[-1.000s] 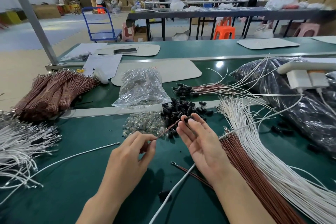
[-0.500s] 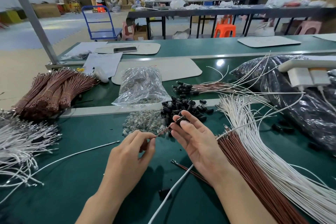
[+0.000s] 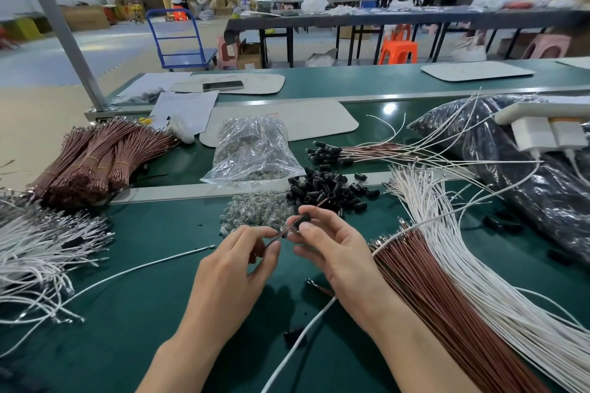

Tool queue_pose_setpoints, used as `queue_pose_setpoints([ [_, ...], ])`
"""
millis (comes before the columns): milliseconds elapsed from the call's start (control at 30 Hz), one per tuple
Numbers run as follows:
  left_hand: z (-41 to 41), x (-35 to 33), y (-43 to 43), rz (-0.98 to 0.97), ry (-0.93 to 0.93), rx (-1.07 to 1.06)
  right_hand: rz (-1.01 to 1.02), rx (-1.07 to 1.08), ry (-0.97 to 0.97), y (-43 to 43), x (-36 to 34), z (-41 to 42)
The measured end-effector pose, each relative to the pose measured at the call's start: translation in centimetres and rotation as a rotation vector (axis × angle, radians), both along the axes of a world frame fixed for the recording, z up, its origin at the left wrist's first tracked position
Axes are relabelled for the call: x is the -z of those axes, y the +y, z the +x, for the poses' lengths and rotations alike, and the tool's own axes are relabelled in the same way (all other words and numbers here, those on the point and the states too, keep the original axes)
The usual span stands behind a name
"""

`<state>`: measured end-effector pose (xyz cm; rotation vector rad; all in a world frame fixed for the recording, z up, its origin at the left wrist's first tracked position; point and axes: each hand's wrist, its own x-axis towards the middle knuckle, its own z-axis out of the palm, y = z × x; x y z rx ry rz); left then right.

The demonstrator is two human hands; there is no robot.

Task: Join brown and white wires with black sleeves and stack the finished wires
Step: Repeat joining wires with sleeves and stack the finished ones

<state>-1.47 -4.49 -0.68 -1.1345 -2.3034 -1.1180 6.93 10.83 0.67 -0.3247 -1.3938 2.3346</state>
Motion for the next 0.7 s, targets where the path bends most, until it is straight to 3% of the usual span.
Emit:
queue_pose_setpoints([
  [233, 0.0, 0.0, -0.3, -0.041, -0.037, 0.001, -0.190, 0.099, 0.030, 2.3, -0.9, 0.7],
  [467, 0.3, 0.2, 0.2, -0.008, -0.080, 0.043, 0.045, -0.050, -0.011, 0.0, 0.4, 0.0],
  [700, -0.1, 0.3, 0.0, 0.006, -0.149, 0.052, -0.180, 0.070, 0.042, 1.8, -0.1, 0.3],
])
